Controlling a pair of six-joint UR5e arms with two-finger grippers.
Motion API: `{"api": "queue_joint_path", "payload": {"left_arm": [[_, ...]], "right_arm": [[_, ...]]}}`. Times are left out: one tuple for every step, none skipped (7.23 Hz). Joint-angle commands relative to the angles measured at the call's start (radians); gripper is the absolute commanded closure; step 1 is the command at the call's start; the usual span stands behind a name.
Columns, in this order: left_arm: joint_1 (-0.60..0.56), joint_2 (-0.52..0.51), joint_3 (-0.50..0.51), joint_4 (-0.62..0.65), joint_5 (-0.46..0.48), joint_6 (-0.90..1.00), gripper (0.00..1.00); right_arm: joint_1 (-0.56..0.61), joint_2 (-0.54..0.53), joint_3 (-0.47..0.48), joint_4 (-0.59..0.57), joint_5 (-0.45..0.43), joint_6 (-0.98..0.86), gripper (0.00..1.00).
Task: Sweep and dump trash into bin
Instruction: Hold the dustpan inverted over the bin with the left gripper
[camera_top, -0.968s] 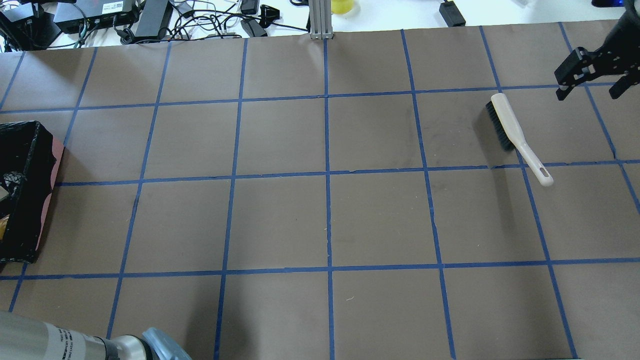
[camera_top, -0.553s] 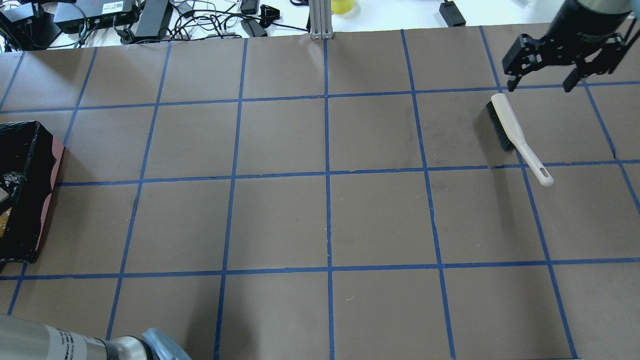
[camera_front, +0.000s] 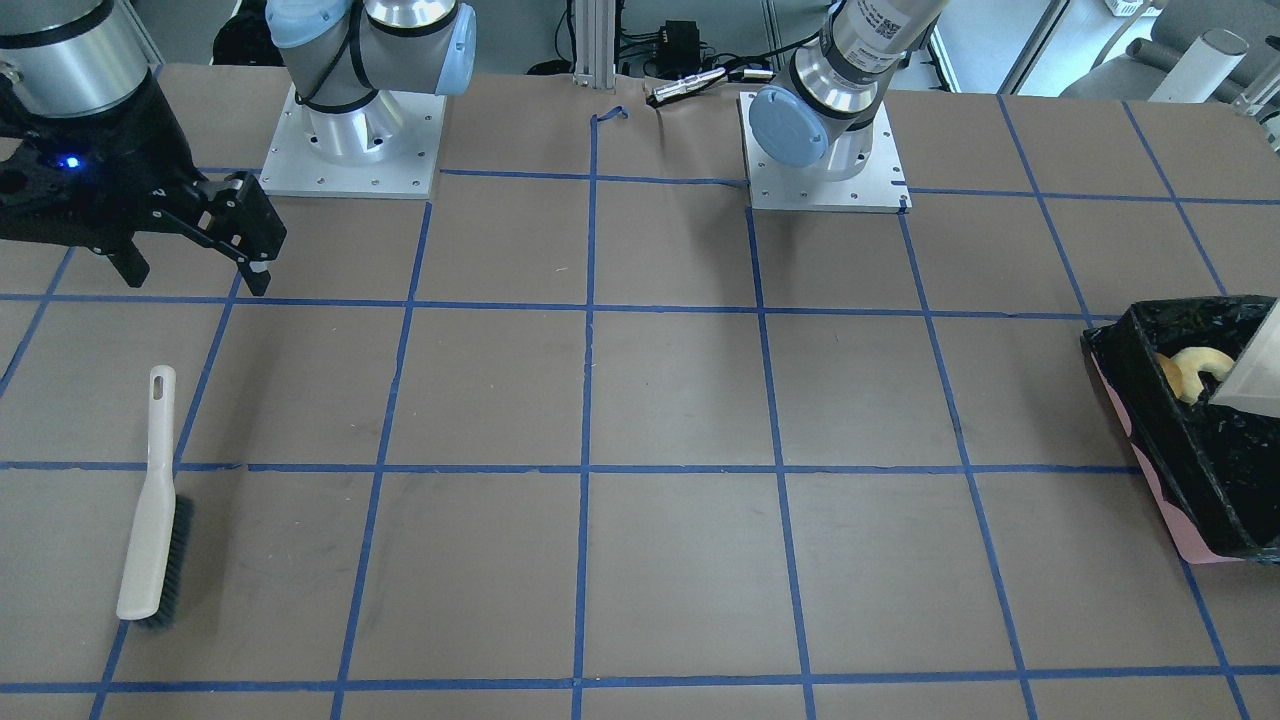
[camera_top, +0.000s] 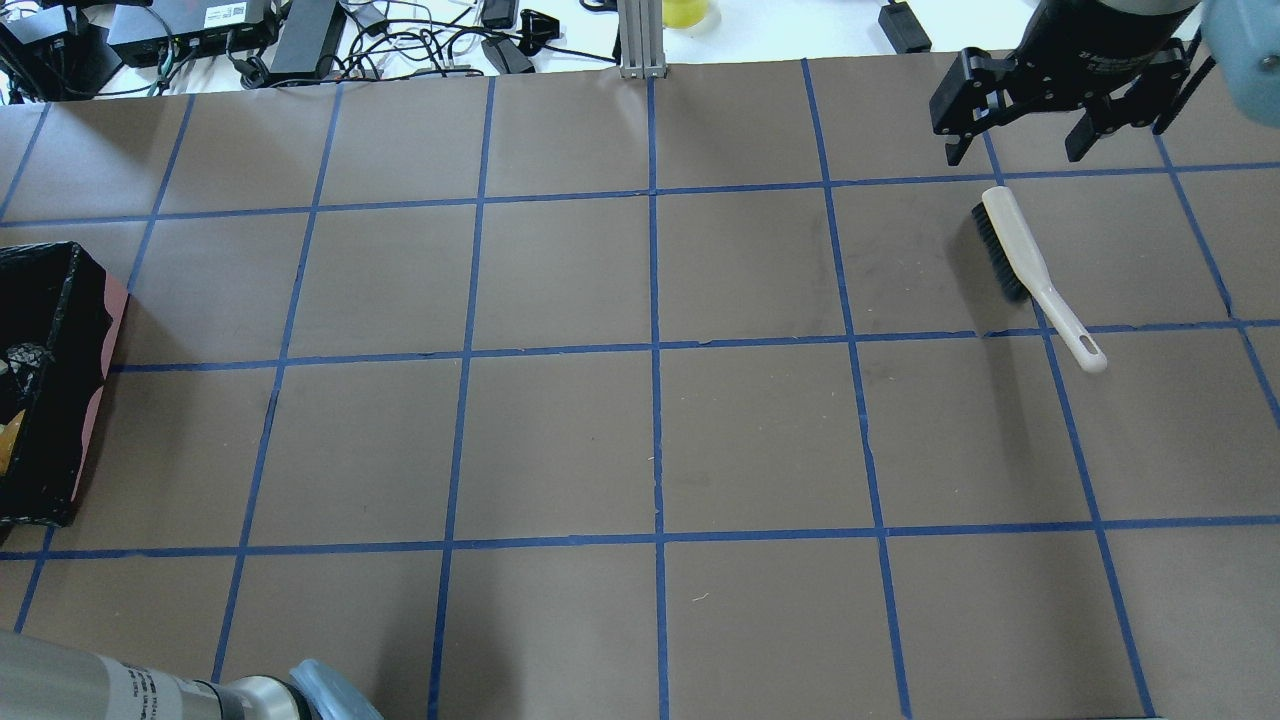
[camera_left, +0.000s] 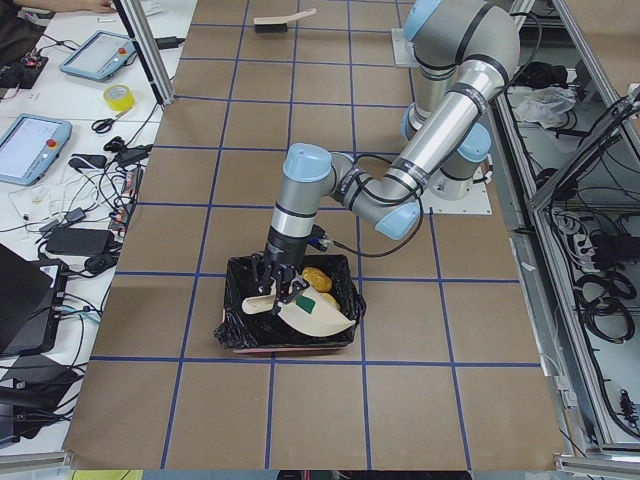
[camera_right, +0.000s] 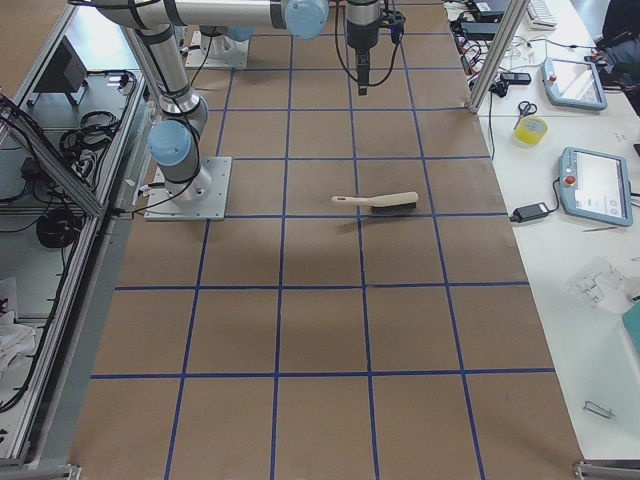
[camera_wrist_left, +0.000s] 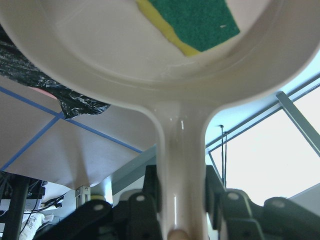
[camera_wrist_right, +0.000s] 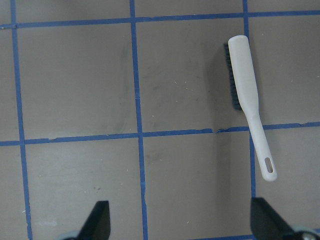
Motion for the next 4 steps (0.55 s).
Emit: {"api": "queue_joint_path", "payload": {"left_arm": [[-0.003, 0.017, -0.022, 0.021, 0.001, 0.002, 1.0], [-0.003, 0.017, -0.02, 0.051, 0.001, 0.012, 1.0], [-0.012, 0.02, -0.028, 0.126, -0.001, 0.012, 1.0], [-0.027, 0.032, -0.057, 0.166, 0.004, 0.011, 1.0]], "right_arm": [[0.013, -0.052, 0.053, -0.02, -0.003, 0.016, 0.0], [0.013, -0.052, 0.058, -0.018, -0.009, 0.006, 0.0], [0.013, -0.052, 0.058, -0.02, -0.006, 0.012, 0.0], [0.013, -0.049, 0.058, -0.02, 0.0, 0.012, 0.0]]}}
